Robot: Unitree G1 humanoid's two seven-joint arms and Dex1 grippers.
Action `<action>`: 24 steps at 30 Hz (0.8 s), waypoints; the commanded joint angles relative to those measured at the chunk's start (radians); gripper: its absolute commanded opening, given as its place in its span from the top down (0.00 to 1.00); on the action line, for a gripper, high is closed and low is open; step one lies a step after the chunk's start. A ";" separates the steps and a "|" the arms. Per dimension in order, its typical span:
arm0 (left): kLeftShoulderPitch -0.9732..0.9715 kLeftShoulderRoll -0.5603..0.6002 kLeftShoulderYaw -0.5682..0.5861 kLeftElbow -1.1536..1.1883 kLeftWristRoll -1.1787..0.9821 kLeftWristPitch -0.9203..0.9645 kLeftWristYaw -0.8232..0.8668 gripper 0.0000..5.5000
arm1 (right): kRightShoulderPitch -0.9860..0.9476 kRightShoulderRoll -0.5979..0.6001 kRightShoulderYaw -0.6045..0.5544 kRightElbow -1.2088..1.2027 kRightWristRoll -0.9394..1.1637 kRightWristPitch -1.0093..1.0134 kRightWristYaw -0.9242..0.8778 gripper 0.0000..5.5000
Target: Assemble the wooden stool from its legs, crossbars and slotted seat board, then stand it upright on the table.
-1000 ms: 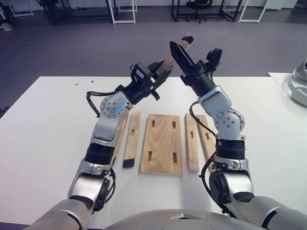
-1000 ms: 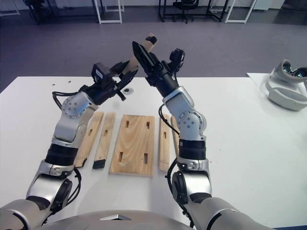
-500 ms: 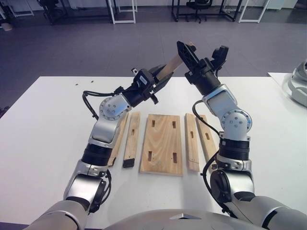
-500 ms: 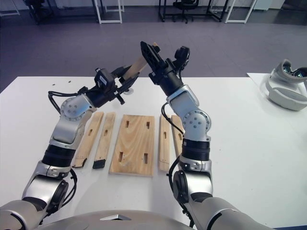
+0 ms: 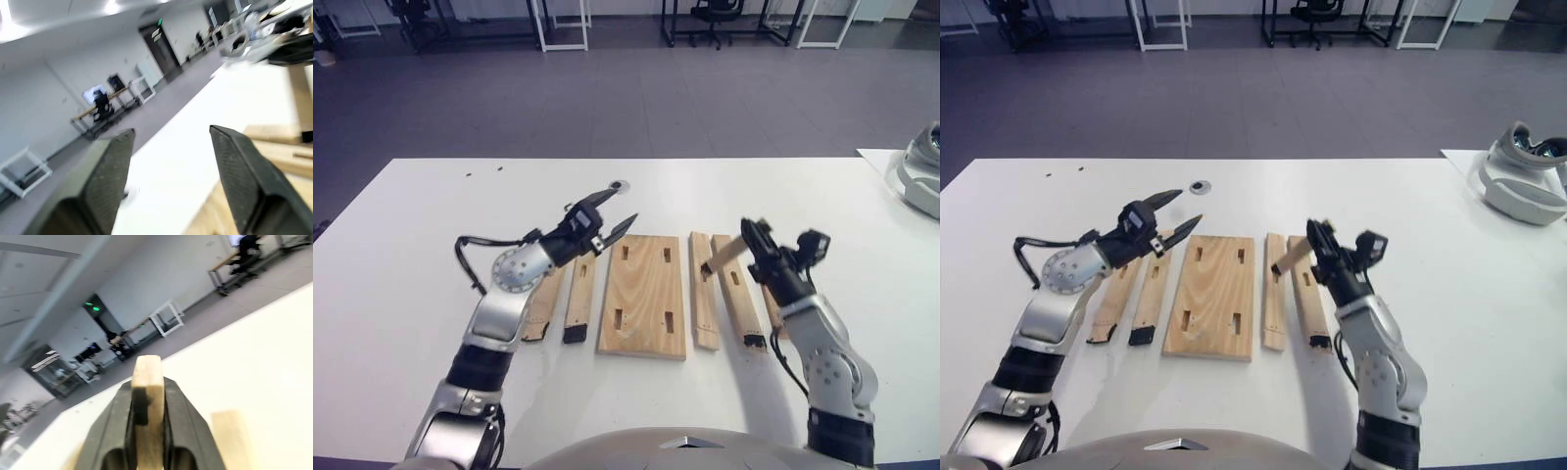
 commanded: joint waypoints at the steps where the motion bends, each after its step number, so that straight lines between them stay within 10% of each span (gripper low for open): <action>1: 0.054 -0.001 0.067 -0.024 -0.016 0.021 0.055 0.35 | 0.003 0.021 0.019 0.024 -0.074 -0.067 -0.032 0.93; 24: 0.073 -0.024 0.064 -0.022 -0.002 0.021 0.111 0.35 | -0.013 -0.017 0.093 0.173 -0.252 -0.166 -0.022 0.93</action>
